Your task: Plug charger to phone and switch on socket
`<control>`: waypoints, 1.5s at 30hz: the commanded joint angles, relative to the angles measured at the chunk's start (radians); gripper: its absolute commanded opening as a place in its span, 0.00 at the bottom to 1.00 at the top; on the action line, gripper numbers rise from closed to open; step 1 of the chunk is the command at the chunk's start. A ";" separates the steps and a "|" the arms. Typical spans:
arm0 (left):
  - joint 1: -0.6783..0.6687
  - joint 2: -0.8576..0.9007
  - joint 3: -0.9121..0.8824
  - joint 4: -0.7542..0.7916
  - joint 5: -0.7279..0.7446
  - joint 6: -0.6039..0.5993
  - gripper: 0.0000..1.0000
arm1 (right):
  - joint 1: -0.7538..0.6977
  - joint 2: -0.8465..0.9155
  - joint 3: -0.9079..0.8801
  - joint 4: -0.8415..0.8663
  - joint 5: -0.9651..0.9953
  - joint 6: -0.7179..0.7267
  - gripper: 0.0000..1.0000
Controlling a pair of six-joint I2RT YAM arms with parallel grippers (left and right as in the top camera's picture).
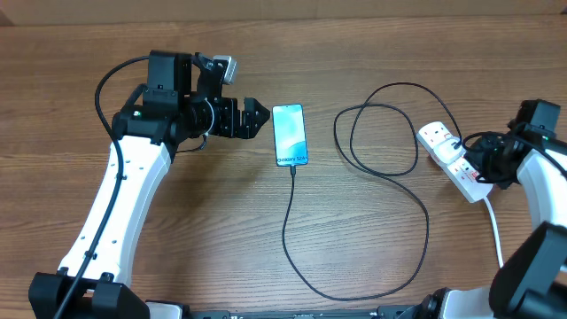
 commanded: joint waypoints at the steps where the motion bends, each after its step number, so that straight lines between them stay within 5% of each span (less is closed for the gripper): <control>1: -0.006 -0.027 0.010 0.001 0.003 -0.012 1.00 | -0.004 0.065 -0.005 0.026 -0.011 0.048 0.04; 33: -0.006 -0.027 0.010 -0.002 0.002 -0.011 1.00 | -0.002 0.173 -0.005 0.207 -0.060 0.058 0.04; 45: -0.006 -0.027 0.010 -0.002 0.002 -0.011 1.00 | -0.002 0.173 -0.005 0.149 -0.085 0.057 0.04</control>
